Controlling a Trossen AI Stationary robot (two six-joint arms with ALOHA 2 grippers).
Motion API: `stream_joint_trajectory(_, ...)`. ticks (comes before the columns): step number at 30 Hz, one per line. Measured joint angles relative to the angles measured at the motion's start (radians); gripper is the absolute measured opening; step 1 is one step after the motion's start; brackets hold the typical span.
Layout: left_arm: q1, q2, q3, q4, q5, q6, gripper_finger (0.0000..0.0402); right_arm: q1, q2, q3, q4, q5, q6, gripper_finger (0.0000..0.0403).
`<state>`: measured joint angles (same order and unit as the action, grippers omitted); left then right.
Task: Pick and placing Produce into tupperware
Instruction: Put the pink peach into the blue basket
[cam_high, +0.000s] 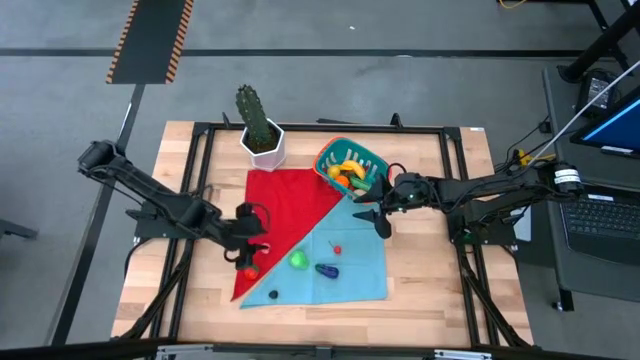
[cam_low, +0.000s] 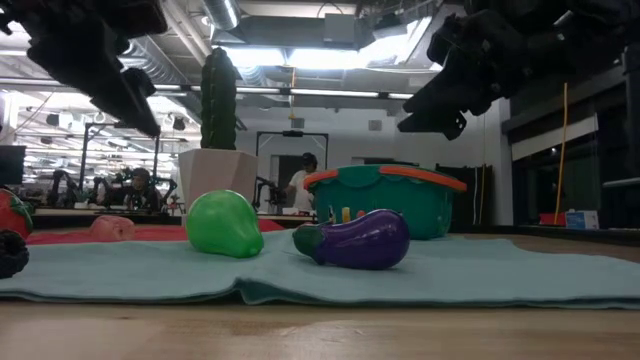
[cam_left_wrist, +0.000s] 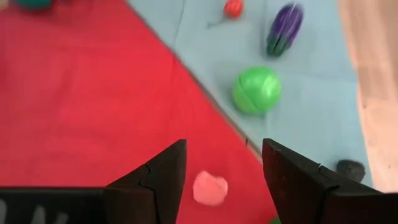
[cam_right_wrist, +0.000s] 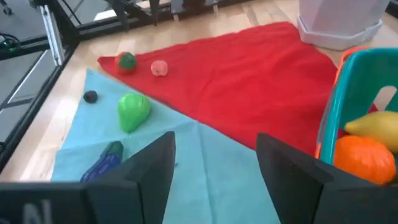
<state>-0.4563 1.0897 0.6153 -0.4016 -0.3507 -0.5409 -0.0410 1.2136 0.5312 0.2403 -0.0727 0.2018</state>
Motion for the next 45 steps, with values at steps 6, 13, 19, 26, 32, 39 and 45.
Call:
stream_joint_trajectory(6, -0.022, 0.13, 0.112, -0.133, 0.058, -0.102, 0.0197, 0.0, 0.0, 0.0, 0.002, 0.0, 0.003, 0.0225)
stream_joint_trajectory(13, -0.037, 0.196, 0.122, -0.14, 0.083, -0.105, 0.0197, 0.0, 0.004, 0.0, 0.003, 0.0, -0.004, 0.0225)
stream_joint_trajectory(19, -0.036, 0.222, 0.122, -0.159, 0.083, -0.083, 0.0197, 0.0, 0.009, 0.0, 0.001, 0.0, -0.011, 0.0225)
stream_joint_trajectory(26, -0.033, 0.231, 0.122, -0.171, 0.082, -0.031, 0.0197, 0.0, 0.046, 0.0, 0.014, 0.0, -0.015, 0.0225)
stream_joint_trajectory(32, -0.02, 0.235, 0.122, -0.167, 0.076, 0.002, 0.0197, -0.001, 0.12, 0.0, 0.066, 0.0, -0.021, 0.0225)
stream_joint_trajectory(39, 0.02, 0.235, 0.122, -0.167, 0.075, 0.013, 0.0196, -0.001, 0.156, 0.0, 0.117, 0.0, -0.05, 0.0225)
stream_joint_trajectory(45, 0.048, 0.235, 0.121, -0.163, 0.097, 0.053, 0.0196, -0.002, 0.155, 0.0, 0.161, 0.0, -0.06, 0.0225)
